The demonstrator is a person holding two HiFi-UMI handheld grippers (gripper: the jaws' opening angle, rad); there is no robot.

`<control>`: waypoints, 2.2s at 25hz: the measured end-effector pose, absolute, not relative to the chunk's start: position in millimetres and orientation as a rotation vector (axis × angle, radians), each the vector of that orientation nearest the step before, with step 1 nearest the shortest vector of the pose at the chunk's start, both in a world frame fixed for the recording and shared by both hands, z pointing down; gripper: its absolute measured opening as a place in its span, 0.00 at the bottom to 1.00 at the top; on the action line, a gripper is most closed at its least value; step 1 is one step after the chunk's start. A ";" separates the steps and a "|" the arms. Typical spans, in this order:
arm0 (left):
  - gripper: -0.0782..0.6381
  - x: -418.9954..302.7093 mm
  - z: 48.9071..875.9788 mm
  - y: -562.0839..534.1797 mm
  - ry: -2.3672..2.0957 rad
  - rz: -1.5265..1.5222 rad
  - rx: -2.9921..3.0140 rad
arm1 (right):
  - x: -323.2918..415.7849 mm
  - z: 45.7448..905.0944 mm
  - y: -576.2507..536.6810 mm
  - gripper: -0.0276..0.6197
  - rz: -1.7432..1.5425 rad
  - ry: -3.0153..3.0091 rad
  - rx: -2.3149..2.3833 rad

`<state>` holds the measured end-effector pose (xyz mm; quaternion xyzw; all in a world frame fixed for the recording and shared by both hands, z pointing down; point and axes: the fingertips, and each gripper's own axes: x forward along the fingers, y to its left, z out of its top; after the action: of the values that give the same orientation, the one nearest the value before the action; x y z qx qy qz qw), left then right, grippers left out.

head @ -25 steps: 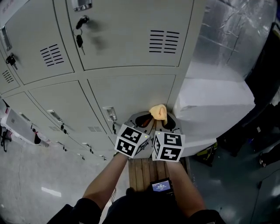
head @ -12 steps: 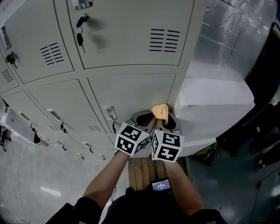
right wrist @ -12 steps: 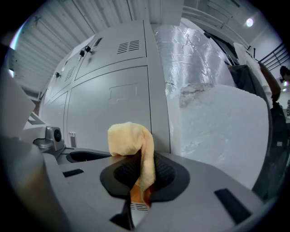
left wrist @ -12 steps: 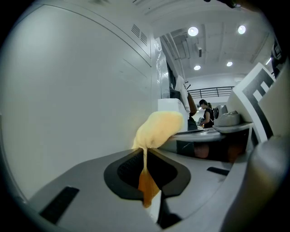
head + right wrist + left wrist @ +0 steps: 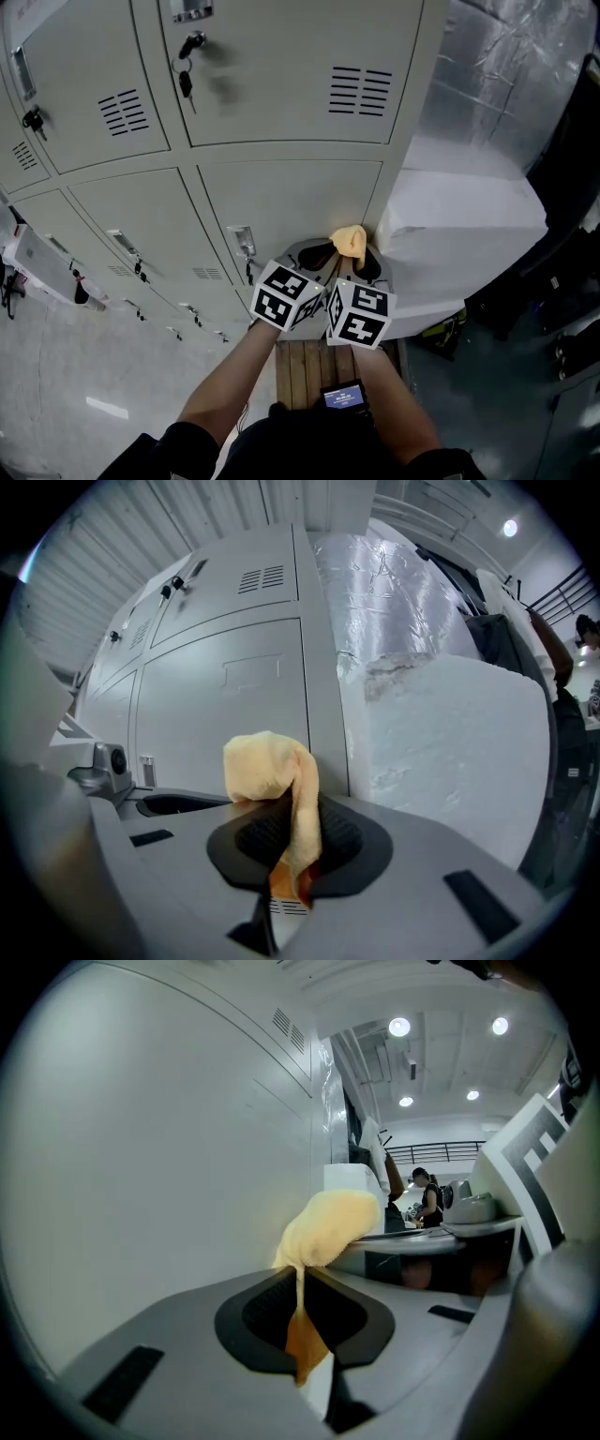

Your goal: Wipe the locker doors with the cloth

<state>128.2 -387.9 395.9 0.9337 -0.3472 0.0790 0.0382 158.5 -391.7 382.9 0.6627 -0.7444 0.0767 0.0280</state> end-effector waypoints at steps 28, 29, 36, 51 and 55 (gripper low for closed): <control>0.16 -44.0 428.1 -321.2 -1.607 0.133 2.576 | 5.6 440.0 -360.5 0.15 0.185 -2.553 1.486; 0.16 -47.9 427.9 -319.4 -1.613 0.128 2.573 | 0.1 442.4 -361.1 0.15 0.183 -2.552 1.474; 0.16 -62.8 427.9 -312.6 -1.631 0.114 2.566 | -27.5 450.2 -373.9 0.15 0.168 -2.538 1.447; 0.16 -60.1 435.8 -311.6 -1.599 0.097 2.575 | -35.0 450.6 -382.6 0.15 0.123 -2.533 1.498; 0.16 -52.4 437.1 -312.5 -1.578 0.104 2.587 | -30.2 450.7 -382.1 0.15 0.129 -2.523 1.497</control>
<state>-52.4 -312.5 437.1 0.8519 -0.5197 0.0342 0.0546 -30.2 -382.1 450.7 0.5071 -0.8547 0.0438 0.1021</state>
